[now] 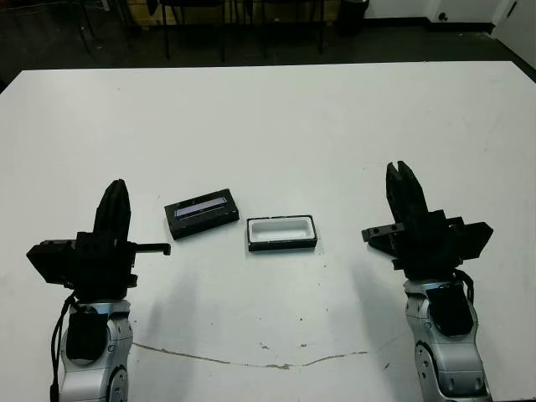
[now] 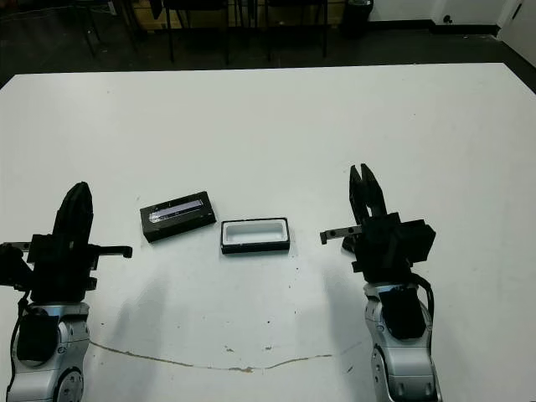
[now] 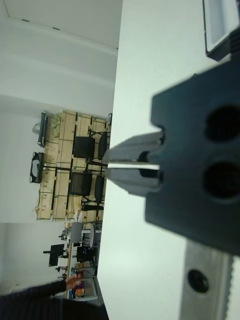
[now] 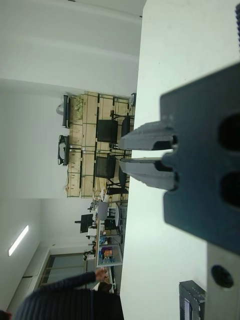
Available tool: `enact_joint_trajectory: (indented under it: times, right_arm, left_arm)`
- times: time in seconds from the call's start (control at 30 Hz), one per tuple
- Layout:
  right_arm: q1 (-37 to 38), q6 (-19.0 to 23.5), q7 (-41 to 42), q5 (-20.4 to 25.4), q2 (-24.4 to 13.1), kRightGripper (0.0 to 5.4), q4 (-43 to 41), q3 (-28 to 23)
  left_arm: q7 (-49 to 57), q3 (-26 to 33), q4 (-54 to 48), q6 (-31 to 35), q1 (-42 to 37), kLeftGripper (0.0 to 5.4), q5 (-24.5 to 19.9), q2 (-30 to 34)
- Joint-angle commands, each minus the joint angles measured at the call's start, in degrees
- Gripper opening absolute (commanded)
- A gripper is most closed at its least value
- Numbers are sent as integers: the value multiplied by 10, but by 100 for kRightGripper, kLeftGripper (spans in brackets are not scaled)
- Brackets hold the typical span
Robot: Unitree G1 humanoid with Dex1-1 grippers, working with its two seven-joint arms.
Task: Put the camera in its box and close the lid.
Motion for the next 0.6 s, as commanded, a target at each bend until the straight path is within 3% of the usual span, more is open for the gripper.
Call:
enact_joint_trajectory:
  times: [0.03,0.4,0.5,0.6]
  right_arm:
    - [2,-1,3,3,-6,0,13,-6]
    - [3,6,24,22,-16,0,13,-13]
    - [2,34,25,20,-29,0,-9,-19]
    - [-6,75,48,50,-59,0,-33,-38]
  left_arm:
    - [5,-1,4,7,5,1,8,1]
    - [8,-5,4,6,9,1,10,0]
    - [8,-3,3,8,9,1,4,-1]
    - [8,-3,2,5,11,1,7,0]
